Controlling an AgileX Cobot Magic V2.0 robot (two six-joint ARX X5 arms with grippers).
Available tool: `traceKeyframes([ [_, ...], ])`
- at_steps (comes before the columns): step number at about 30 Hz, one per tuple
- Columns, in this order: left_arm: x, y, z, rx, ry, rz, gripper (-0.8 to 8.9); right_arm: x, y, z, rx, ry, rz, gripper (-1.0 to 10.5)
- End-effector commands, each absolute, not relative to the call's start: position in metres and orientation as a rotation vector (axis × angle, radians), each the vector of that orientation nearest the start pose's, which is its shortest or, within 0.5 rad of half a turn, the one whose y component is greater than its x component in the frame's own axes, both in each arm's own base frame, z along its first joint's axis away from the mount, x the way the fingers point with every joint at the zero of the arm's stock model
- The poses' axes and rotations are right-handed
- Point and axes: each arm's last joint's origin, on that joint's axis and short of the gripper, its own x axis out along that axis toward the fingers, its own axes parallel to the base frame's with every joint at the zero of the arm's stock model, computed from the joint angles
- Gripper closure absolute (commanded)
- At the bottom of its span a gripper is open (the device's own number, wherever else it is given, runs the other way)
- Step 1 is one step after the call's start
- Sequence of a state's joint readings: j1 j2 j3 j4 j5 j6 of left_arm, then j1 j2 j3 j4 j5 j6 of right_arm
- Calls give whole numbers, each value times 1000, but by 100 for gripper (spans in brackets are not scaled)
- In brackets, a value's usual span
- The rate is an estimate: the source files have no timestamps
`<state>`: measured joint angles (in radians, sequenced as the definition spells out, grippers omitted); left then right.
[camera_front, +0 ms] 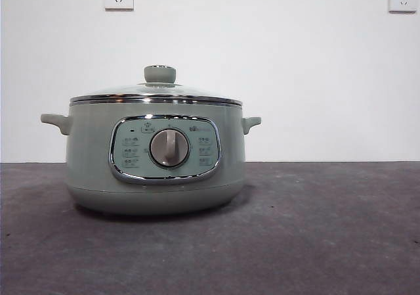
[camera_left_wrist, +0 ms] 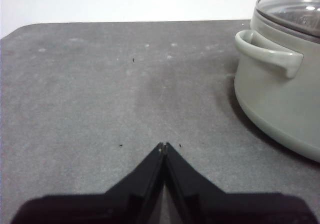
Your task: Pick up the corn,open the lid,put the corn in the pot,close the lid
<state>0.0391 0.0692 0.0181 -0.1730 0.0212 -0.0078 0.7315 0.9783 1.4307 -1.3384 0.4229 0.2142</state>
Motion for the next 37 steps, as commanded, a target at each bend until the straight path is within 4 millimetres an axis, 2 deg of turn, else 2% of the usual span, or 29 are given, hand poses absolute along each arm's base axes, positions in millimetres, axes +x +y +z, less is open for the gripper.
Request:
traceKeyframes([
  [1, 99, 3, 144, -5, 236, 16, 816, 103, 77, 408, -277, 771, 197, 963],
  [7, 100, 4, 143, -5, 253, 16, 816, 100, 60, 407, -267, 731, 138, 963],
  [10, 100, 4, 142, -5, 259, 16, 816, 97, 47, 389, -136, 647, 127, 963],
  [13, 100, 4, 142, -5, 263, 16, 816, 94, 34, 356, -17, 472, 107, 963],
  [20, 101, 4, 141, -6, 279, 16, 816, 92, 8, 256, 112, 124, -58, 963],
  [26, 102, 4, 139, -6, 295, 16, 816, 91, 0, 191, 105, 81, -40, 963],
  [31, 102, 4, 138, -7, 309, 16, 816, 94, -1, 164, 39, 130, -44, 963],
  [37, 102, 4, 137, -7, 318, 16, 816, 96, -1, 150, 14, 179, -43, 963],
])
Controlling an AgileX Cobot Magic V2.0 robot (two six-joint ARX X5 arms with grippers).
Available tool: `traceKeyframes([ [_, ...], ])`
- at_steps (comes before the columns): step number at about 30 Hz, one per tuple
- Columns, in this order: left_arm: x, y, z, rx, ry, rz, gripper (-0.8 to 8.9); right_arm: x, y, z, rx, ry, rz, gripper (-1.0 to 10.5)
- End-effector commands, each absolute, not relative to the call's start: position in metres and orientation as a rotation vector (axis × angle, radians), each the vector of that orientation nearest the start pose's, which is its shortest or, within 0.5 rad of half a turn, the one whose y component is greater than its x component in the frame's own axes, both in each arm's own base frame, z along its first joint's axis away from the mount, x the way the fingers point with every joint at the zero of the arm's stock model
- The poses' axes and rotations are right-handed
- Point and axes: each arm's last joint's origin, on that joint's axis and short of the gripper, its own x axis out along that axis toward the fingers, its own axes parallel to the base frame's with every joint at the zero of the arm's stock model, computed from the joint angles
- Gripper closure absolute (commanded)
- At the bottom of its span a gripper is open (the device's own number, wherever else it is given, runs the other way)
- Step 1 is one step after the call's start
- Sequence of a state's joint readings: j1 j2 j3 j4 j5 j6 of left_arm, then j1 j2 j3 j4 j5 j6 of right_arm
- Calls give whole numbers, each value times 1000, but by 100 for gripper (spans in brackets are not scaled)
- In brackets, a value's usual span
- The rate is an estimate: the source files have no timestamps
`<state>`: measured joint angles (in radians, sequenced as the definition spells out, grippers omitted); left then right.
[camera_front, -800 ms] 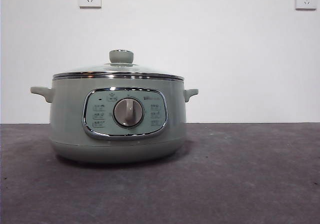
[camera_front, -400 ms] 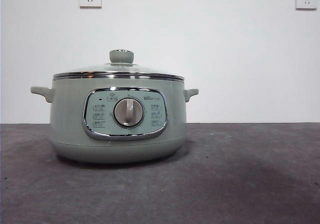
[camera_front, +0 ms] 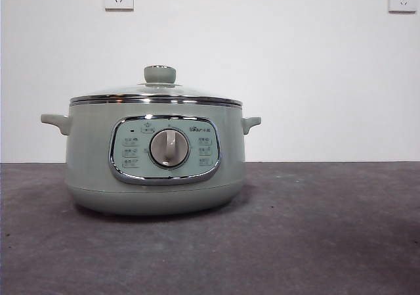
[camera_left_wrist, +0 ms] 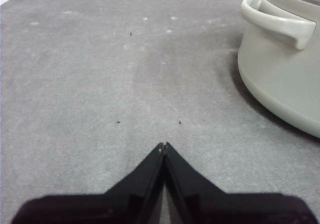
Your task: Pick up the corn,open the lid,put the corn in the pot,close the lid
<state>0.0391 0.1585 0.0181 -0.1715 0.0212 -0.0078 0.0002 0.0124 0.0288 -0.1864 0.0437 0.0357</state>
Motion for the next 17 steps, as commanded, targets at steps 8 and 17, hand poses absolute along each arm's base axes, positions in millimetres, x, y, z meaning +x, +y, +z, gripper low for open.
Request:
traceKeyframes([
  [8, 103, 4, 137, -7, 320, 16, 816, 96, -1, 150, -14, 178, -41, 963],
  [17, 103, 4, 137, -7, 320, 16, 816, 96, -1, 150, -14, 178, -41, 963],
])
